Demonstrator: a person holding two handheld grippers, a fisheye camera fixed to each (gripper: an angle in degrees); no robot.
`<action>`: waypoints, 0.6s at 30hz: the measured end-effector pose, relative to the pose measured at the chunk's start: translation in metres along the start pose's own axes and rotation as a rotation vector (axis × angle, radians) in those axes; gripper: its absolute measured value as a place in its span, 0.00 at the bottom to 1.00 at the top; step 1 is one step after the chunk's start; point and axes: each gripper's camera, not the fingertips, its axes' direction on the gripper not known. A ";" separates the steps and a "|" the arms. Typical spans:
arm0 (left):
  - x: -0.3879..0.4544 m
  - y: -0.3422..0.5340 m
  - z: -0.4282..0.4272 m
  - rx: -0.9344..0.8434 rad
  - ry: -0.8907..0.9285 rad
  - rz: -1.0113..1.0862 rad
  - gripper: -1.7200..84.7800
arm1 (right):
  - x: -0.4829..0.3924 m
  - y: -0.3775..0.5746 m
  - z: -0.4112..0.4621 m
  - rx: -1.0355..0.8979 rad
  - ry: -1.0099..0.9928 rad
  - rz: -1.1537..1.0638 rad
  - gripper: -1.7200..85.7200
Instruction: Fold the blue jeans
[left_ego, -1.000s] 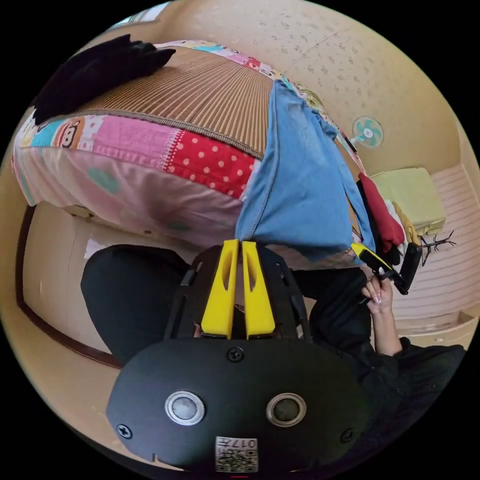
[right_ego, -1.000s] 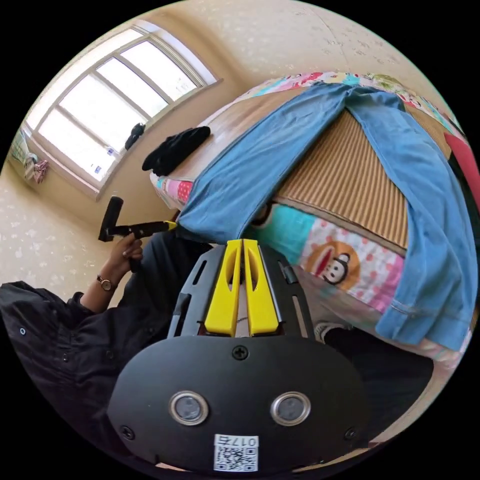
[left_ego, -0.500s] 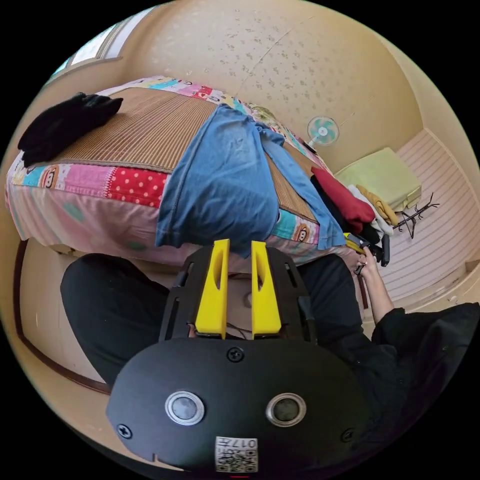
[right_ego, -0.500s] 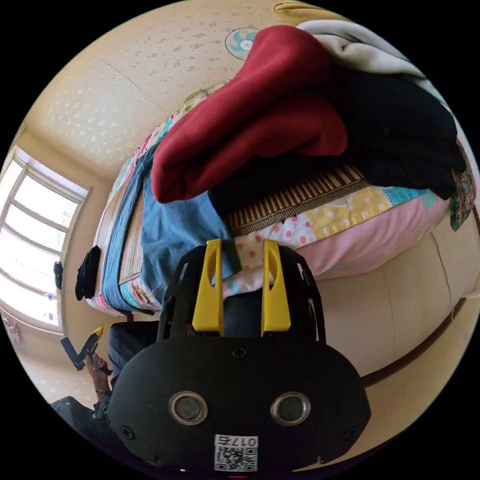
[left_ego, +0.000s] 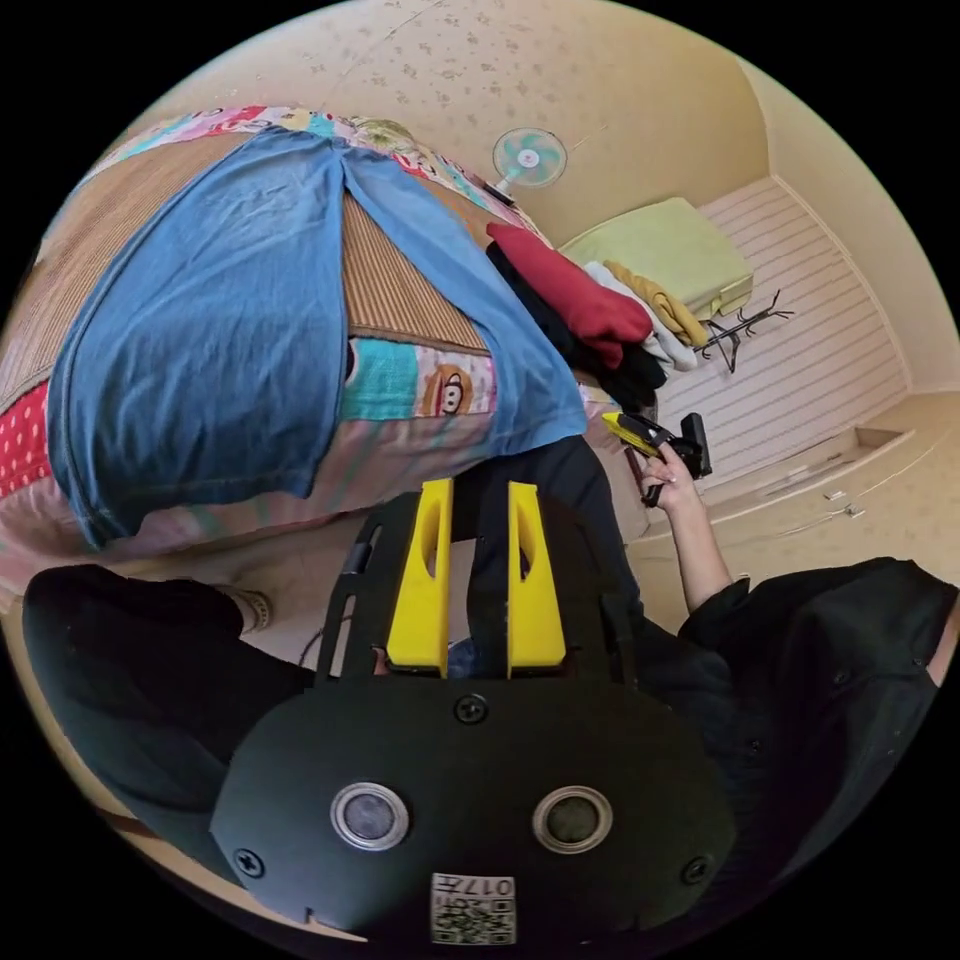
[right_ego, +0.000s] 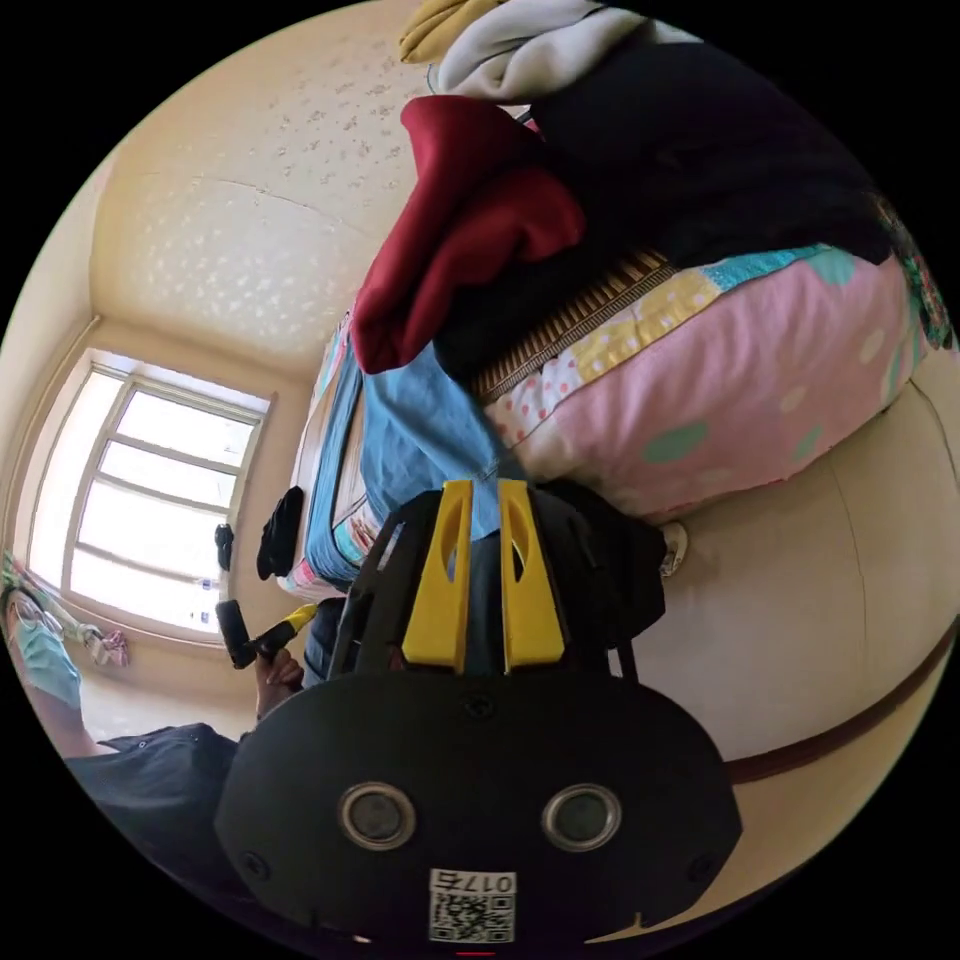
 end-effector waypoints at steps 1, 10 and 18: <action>0.011 -0.007 0.004 -0.002 -0.019 0.032 0.12 | -0.002 0.000 -0.002 0.008 0.006 -0.004 0.14; 0.037 -0.002 0.022 -0.008 -0.022 0.084 0.12 | -0.045 0.016 -0.008 0.001 -0.259 -0.194 0.06; 0.006 0.021 0.004 0.051 0.025 -0.046 0.12 | -0.028 0.054 -0.009 -0.123 -0.005 -0.096 0.03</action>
